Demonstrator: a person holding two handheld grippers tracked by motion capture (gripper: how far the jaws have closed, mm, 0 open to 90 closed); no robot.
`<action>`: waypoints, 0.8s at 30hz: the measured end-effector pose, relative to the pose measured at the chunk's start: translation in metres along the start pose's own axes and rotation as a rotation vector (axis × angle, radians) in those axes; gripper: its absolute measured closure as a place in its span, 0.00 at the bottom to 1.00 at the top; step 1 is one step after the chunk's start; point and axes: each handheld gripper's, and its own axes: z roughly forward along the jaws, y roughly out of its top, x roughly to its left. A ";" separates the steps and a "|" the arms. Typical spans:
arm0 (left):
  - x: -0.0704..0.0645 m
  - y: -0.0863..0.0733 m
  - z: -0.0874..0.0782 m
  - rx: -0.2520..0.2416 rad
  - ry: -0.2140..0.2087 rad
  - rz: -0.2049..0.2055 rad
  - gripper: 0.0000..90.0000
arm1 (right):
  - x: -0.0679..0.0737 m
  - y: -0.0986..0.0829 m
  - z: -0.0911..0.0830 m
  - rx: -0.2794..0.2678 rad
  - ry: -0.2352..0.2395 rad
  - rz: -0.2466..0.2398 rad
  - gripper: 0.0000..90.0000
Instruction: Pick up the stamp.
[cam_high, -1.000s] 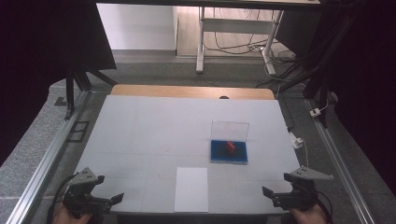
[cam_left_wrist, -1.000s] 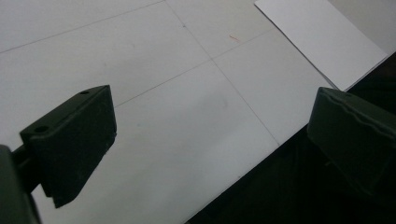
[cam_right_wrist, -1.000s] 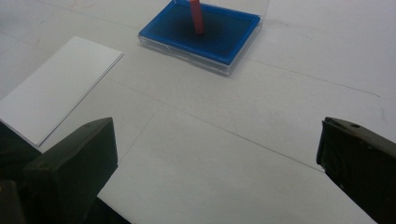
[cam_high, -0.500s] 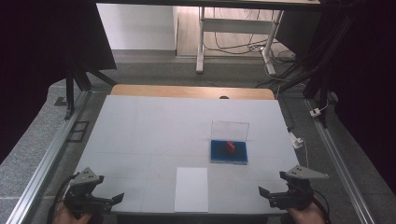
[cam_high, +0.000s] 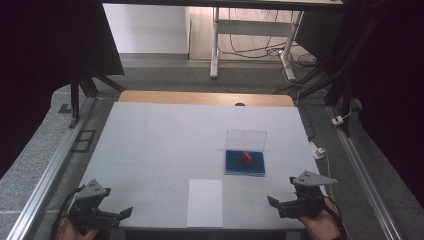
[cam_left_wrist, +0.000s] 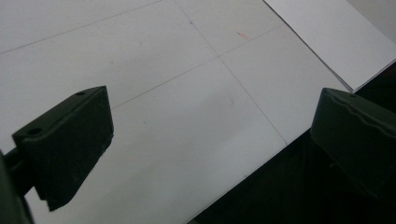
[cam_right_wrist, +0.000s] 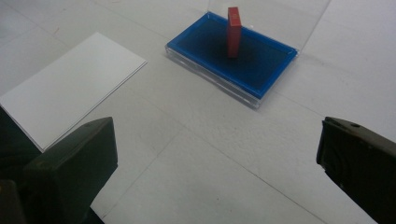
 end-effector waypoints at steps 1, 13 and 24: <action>0.000 0.000 0.000 0.001 0.001 0.002 0.00 | 0.000 0.001 0.001 0.003 0.002 -0.005 0.00; 0.000 0.000 -0.001 -0.006 -0.003 0.008 0.00 | 0.002 0.019 0.019 0.002 0.028 -0.045 0.00; 0.000 -0.001 -0.001 -0.007 -0.007 0.009 0.00 | -0.001 0.030 0.035 0.022 0.031 -0.056 0.00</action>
